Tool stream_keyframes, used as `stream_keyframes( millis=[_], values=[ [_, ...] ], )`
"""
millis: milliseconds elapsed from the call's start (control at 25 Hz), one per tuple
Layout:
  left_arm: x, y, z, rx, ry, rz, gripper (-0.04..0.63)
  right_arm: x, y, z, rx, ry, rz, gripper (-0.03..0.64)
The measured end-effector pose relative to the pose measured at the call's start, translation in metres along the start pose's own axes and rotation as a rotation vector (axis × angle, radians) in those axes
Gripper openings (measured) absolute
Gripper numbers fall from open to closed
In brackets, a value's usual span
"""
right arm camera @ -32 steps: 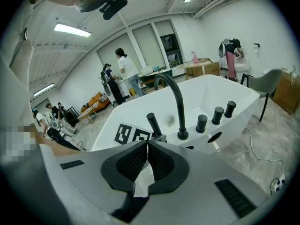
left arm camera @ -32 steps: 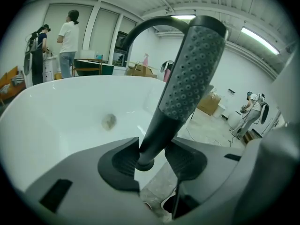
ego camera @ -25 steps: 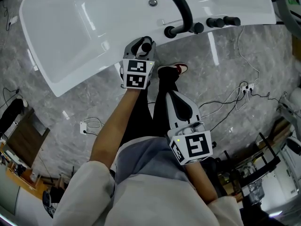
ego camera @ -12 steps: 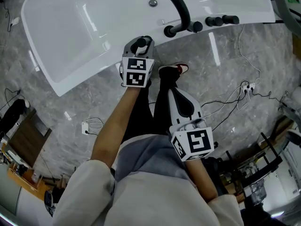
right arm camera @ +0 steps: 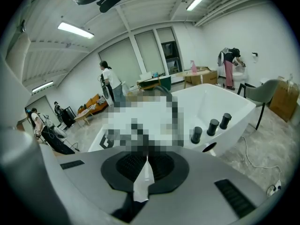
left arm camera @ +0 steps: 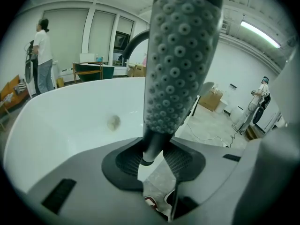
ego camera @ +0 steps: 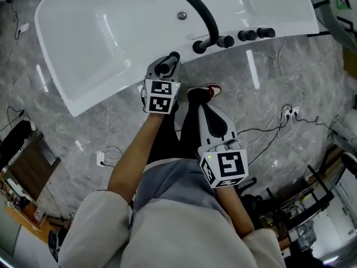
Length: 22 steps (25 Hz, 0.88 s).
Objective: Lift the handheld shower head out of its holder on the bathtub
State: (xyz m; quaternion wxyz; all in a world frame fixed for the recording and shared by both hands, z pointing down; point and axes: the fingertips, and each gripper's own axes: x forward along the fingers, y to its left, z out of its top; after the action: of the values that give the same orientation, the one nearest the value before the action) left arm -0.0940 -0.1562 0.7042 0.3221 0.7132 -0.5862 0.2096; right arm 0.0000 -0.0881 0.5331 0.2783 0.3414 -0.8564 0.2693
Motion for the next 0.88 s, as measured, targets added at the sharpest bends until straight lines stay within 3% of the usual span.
stream_keyframes(
  millis=[360,880],
  values=[
    [-0.018,0.004,0.017,-0.003,-0.004,0.008,0.139,-0.012,0.006,0.022,-0.019,-0.046,-0.011,0.020],
    [-0.060,-0.012,0.042,0.042,-0.019,-0.053,0.138,-0.029,0.020,0.051,-0.051,-0.104,-0.030,0.020]
  ],
)
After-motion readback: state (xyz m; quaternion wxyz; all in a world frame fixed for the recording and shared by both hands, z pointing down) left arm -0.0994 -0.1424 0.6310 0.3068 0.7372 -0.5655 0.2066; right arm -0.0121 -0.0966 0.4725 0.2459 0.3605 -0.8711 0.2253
